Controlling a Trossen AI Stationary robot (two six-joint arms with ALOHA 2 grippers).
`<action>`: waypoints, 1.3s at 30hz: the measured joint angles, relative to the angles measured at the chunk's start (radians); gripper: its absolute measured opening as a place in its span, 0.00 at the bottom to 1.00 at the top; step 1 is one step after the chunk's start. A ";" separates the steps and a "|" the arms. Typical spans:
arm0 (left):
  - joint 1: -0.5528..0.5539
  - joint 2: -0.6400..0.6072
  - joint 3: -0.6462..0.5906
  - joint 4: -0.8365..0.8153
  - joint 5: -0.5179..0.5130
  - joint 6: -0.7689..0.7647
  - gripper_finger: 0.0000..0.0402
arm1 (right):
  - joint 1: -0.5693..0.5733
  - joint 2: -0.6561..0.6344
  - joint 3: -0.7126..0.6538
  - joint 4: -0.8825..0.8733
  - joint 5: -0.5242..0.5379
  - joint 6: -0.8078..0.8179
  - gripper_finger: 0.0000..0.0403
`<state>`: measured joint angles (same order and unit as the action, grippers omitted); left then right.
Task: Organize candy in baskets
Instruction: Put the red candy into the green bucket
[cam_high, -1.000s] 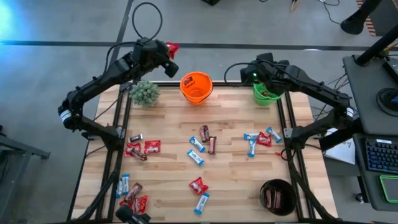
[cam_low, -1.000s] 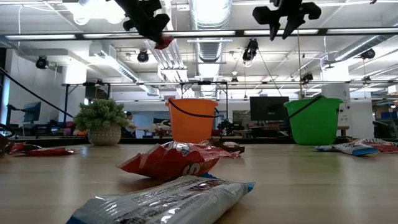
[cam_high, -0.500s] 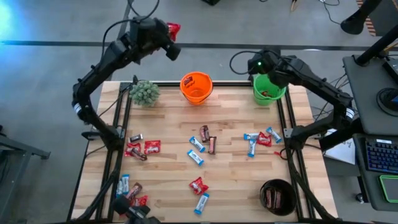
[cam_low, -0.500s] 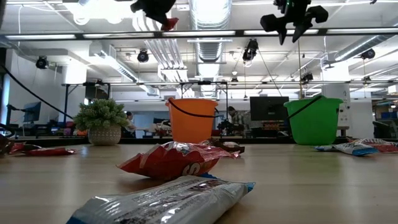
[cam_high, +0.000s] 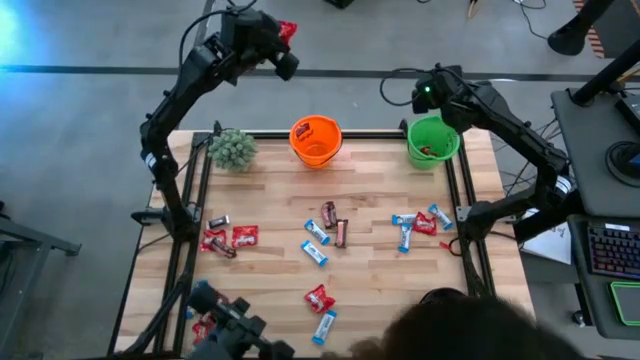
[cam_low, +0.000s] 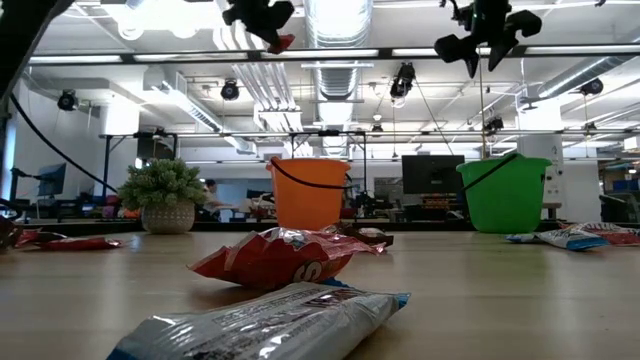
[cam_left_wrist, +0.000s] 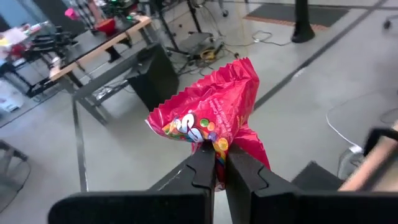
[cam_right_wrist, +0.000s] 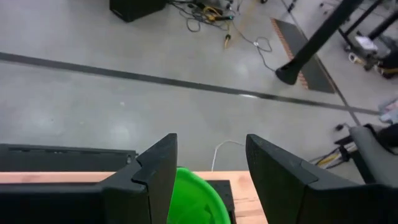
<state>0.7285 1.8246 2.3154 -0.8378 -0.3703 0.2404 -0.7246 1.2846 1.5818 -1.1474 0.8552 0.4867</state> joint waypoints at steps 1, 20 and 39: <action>0.017 0.002 0.000 0.000 0.015 -0.013 0.00 | -0.012 0.000 0.000 0.001 -0.010 0.000 0.45; 0.074 0.125 0.041 0.035 0.277 0.117 0.00 | -0.068 0.016 0.000 0.204 -0.188 -0.044 0.45; 0.024 0.092 0.040 -0.020 0.586 0.178 0.00 | -0.059 0.022 0.000 0.385 -0.837 -0.084 0.45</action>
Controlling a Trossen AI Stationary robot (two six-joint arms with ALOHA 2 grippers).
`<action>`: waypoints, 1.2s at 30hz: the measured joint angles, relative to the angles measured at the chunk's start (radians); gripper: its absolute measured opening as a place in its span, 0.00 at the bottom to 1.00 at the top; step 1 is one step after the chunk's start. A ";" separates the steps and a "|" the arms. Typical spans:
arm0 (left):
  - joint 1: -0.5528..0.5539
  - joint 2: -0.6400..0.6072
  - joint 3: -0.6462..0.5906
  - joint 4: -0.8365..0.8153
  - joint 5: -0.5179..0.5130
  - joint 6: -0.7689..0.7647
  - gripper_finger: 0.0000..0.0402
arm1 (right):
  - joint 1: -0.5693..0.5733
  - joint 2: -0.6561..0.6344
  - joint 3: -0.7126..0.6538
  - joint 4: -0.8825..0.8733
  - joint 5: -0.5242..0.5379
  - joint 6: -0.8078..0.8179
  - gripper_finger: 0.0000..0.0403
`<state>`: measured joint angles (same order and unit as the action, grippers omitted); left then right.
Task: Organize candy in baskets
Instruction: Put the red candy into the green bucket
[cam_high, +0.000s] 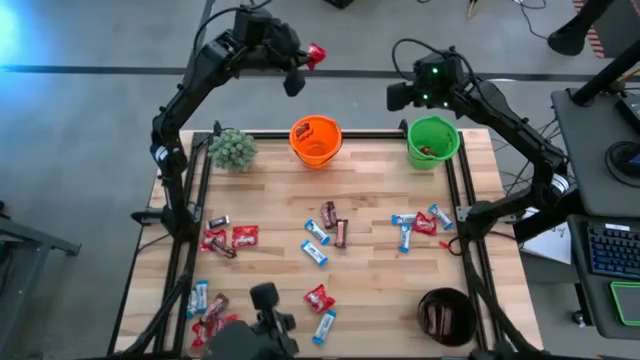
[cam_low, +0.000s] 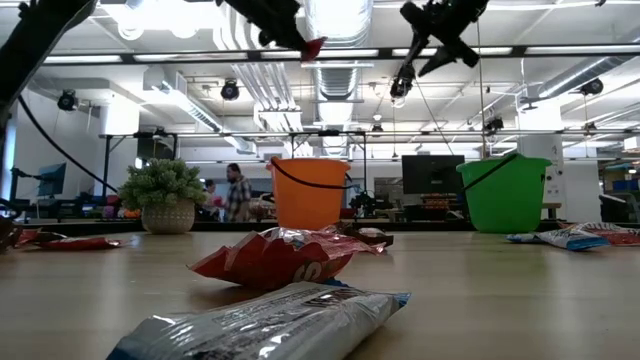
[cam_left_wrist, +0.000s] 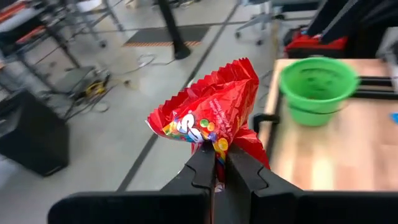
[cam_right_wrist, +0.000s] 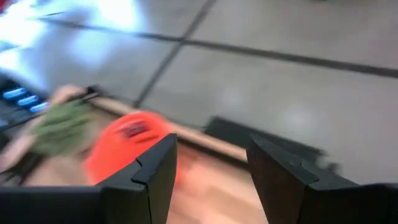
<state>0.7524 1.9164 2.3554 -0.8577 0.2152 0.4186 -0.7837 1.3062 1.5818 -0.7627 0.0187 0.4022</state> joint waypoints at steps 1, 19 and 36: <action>-0.014 0.000 0.000 0.000 0.012 0.007 0.00 | 0.001 -0.002 0.000 0.010 -0.039 -0.002 0.45; -0.147 -0.011 0.000 -0.023 0.007 0.042 0.00 | 0.002 -0.097 0.000 -0.142 -0.395 -0.098 0.45; -0.247 -0.020 0.000 -0.054 0.058 -0.009 0.00 | 0.006 -0.074 0.000 -0.218 -0.552 -0.070 0.45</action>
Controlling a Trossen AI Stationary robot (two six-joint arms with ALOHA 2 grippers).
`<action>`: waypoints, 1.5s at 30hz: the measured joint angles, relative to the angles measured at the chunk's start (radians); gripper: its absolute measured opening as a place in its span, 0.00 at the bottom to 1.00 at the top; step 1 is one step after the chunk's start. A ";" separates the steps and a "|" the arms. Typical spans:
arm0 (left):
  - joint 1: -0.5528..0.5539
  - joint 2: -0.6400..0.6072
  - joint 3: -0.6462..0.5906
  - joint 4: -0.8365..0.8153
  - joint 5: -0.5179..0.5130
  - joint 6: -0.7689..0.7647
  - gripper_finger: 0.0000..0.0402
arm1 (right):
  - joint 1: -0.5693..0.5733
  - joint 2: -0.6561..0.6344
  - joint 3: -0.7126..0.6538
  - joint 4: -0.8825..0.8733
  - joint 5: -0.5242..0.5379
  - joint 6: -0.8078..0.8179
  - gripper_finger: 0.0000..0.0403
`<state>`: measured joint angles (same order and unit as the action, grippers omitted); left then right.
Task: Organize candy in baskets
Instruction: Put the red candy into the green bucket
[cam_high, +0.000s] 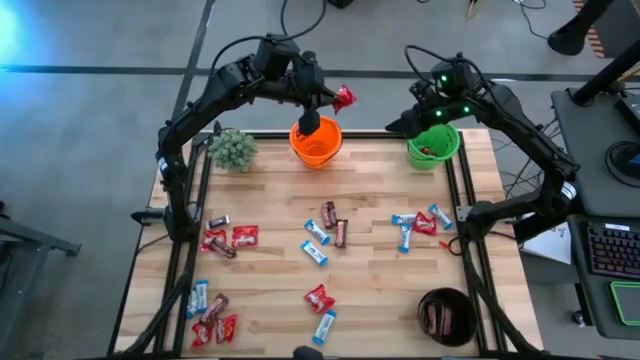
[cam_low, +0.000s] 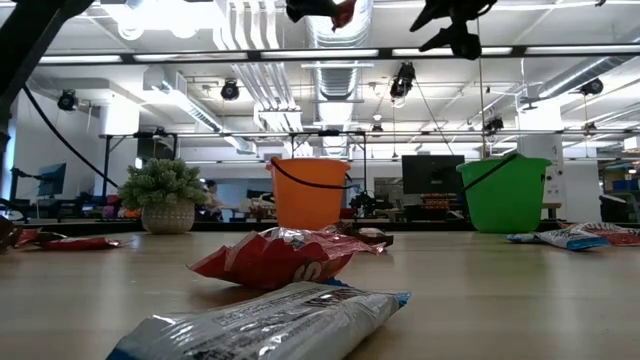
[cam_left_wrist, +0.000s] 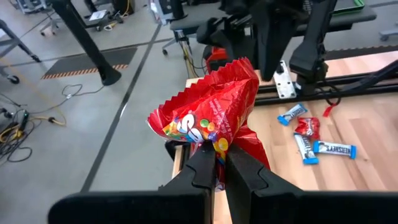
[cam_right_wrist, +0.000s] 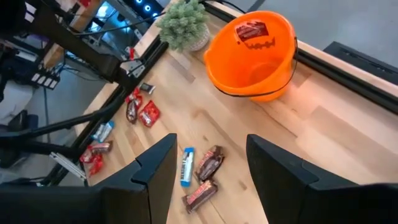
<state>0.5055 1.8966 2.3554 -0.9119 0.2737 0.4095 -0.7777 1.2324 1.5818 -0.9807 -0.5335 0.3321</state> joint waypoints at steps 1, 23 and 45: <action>-0.001 0.000 0.000 -0.001 0.000 0.000 0.00 | 0.003 0.000 0.000 0.004 -0.001 0.000 0.46; -0.006 0.007 -0.001 0.030 -0.058 -0.142 0.00 | 0.130 0.035 0.000 0.405 0.102 0.261 0.53; -0.049 0.051 -0.002 0.058 -0.134 -0.266 0.00 | 0.173 0.041 0.000 0.548 0.231 0.286 0.53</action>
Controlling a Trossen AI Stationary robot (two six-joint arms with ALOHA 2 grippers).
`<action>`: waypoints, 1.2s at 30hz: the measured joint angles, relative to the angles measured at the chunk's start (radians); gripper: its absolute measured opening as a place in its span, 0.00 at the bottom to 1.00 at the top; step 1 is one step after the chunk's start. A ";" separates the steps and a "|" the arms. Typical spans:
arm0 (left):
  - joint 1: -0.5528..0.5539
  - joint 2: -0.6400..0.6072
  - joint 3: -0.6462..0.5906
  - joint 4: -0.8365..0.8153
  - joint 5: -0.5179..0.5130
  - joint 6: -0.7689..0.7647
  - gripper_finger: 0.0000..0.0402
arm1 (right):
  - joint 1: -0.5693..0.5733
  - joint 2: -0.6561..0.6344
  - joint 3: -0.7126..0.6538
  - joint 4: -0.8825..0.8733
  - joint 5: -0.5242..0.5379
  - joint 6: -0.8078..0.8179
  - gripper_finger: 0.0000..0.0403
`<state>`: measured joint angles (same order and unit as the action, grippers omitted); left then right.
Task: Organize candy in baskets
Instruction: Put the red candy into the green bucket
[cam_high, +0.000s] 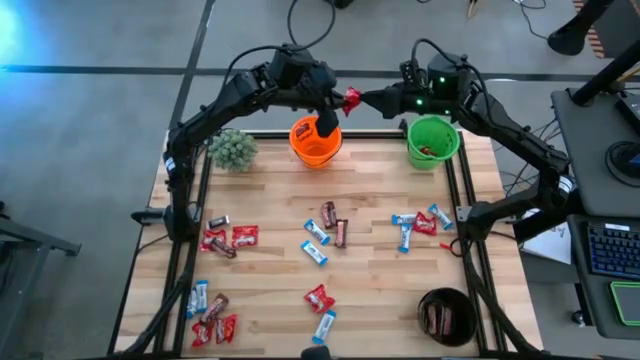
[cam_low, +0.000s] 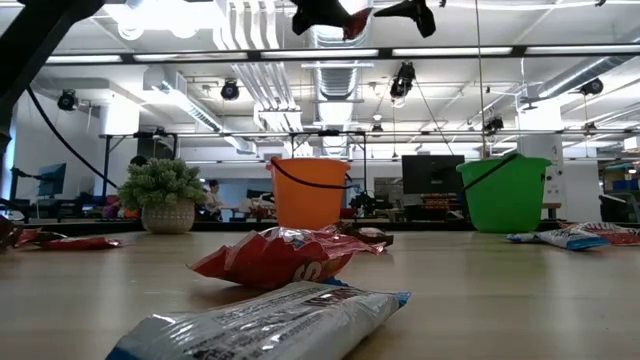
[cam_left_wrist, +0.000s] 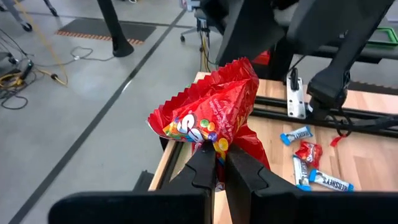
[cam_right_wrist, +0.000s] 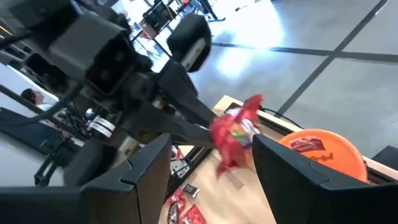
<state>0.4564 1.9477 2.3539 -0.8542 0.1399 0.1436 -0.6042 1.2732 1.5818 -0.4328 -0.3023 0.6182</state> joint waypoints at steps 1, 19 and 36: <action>0.000 0.006 0.000 0.008 0.000 0.000 0.00 | 0.002 0.000 0.000 -0.001 0.000 0.000 0.53; -0.022 0.016 0.000 0.103 0.007 0.028 0.00 | 0.003 0.039 0.000 -0.003 0.051 0.009 0.53; -0.024 0.016 0.000 0.065 0.011 0.057 0.00 | 0.007 0.052 0.001 0.011 0.042 0.000 0.51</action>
<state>0.4328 1.9633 2.3535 -0.7890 0.1509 0.2008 -0.5976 1.3254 1.5826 -0.4221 -0.2604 0.6178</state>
